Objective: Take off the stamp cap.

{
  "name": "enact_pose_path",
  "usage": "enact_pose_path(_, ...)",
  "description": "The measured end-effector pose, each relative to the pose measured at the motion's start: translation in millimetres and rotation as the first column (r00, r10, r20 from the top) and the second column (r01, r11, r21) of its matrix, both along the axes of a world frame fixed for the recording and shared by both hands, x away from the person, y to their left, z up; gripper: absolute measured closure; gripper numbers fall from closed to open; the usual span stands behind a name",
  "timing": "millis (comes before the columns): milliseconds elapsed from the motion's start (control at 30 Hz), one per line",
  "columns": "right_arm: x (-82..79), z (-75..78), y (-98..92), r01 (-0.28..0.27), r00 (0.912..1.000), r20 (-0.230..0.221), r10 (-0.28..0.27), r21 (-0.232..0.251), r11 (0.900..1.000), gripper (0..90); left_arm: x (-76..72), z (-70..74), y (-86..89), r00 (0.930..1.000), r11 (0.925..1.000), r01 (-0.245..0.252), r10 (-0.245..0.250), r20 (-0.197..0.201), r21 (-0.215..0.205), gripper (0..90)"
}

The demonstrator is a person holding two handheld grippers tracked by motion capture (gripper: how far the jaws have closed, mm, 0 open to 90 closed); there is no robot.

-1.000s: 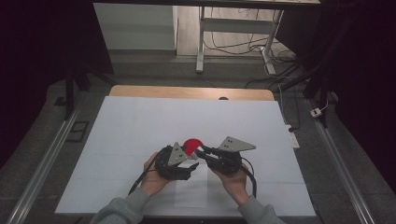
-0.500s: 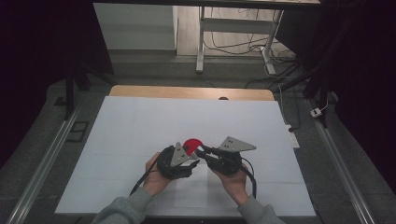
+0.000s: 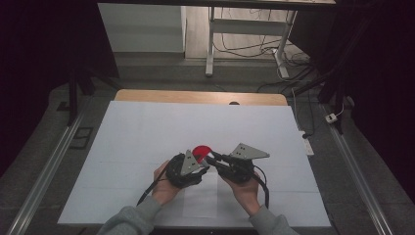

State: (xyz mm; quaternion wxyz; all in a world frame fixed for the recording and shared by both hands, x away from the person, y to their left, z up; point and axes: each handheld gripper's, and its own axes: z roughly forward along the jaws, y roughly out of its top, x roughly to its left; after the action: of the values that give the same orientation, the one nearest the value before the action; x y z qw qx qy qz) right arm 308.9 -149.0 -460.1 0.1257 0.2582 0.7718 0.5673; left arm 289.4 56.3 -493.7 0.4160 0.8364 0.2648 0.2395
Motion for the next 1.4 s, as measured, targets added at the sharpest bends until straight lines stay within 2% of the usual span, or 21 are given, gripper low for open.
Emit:
enact_pose_path(333, 0.8, -0.3, -1.5, 0.008, 1.0000, -0.006, -0.008, 0.013, 1.000, 74.7, -0.7, 0.0, -1.4, 0.9998, 0.9999, 0.010, -0.010, 0.018, 0.002, 58.3)
enact_pose_path(600, 1.3, -1.3, -1.7, 0.012, 0.9999, -0.010, -0.012, 0.018, 1.000, 74.7, -1.2, -0.3, -2.0, 0.9997, 0.9998, 0.018, -0.018, 0.016, 0.004, 62.8)
enact_pose_path(1400, -0.5, -5.3, 1.4, 0.030, 0.9995, -0.007, -0.030, 0.004, 1.000, 75.0, -1.0, -3.4, -2.3, 0.9994, 0.9987, 0.030, -0.031, 0.015, 0.041, 65.0)
